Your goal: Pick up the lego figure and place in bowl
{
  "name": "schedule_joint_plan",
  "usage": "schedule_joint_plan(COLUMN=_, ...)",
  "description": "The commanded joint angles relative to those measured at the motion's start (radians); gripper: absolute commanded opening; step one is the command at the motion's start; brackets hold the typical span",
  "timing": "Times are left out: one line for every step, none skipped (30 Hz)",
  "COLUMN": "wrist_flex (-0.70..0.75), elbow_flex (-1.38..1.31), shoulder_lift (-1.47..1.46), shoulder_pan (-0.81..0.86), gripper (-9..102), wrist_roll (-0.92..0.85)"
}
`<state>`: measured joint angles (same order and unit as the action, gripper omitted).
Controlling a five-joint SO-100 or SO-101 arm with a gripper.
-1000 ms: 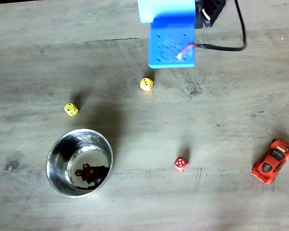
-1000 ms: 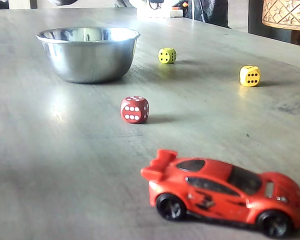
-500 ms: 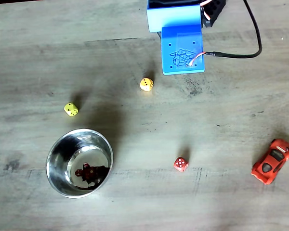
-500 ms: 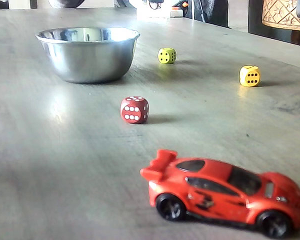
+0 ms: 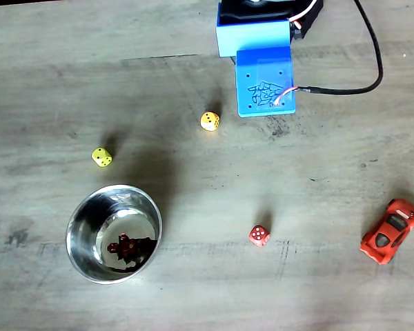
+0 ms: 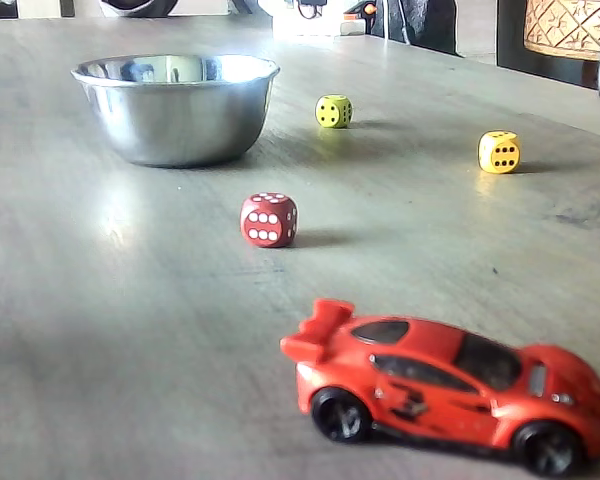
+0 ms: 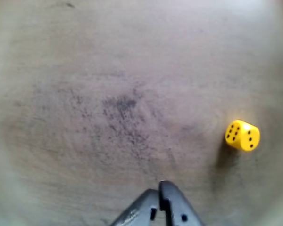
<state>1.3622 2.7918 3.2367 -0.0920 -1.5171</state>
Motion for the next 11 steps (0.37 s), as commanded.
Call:
schedule_joint_plan(wrist_flex=-0.008, elbow_flex=0.008, shoulder_lift=0.003, shoulder_pan=-0.003, gripper=-1, wrist_roll=-0.005)
schedule_joint_plan(wrist_flex=-0.008, elbow_flex=0.011, shoulder_lift=0.003, shoulder_pan=-0.003, gripper=-1, wrist_roll=-0.005)
schedule_joint_plan(wrist_flex=-0.008, elbow_flex=0.012, shoulder_lift=0.003, shoulder_pan=-0.003, gripper=-1, wrist_roll=-0.005)
schedule_joint_plan(wrist_flex=-0.008, elbow_flex=0.014, shoulder_lift=0.003, shoulder_pan=-0.003, gripper=-1, wrist_roll=-0.005)
schedule_joint_plan(wrist_flex=-0.008, elbow_flex=0.014, shoulder_lift=0.003, shoulder_pan=-0.003, gripper=-1, wrist_roll=-0.005)
schedule_joint_plan(wrist_flex=-0.008, elbow_flex=0.014, shoulder_lift=0.003, shoulder_pan=-0.003, gripper=-1, wrist_roll=-0.005)
schedule_joint_plan(wrist_flex=-0.008, elbow_flex=0.014, shoulder_lift=0.003, shoulder_pan=-0.003, gripper=-1, wrist_roll=0.003)
schedule_joint_plan(wrist_flex=-0.008, elbow_flex=0.014, shoulder_lift=0.003, shoulder_pan=-0.003, gripper=-1, wrist_roll=0.006)
schedule_joint_plan(wrist_flex=-0.008, elbow_flex=0.015, shoulder_lift=0.003, shoulder_pan=-0.003, gripper=-1, wrist_roll=0.008)
schedule_joint_plan(wrist_flex=-0.008, elbow_flex=0.015, shoulder_lift=0.003, shoulder_pan=-0.003, gripper=-1, wrist_roll=0.009)
schedule_joint_plan(wrist_flex=-0.008, elbow_flex=0.015, shoulder_lift=0.003, shoulder_pan=-0.003, gripper=-1, wrist_roll=0.009)
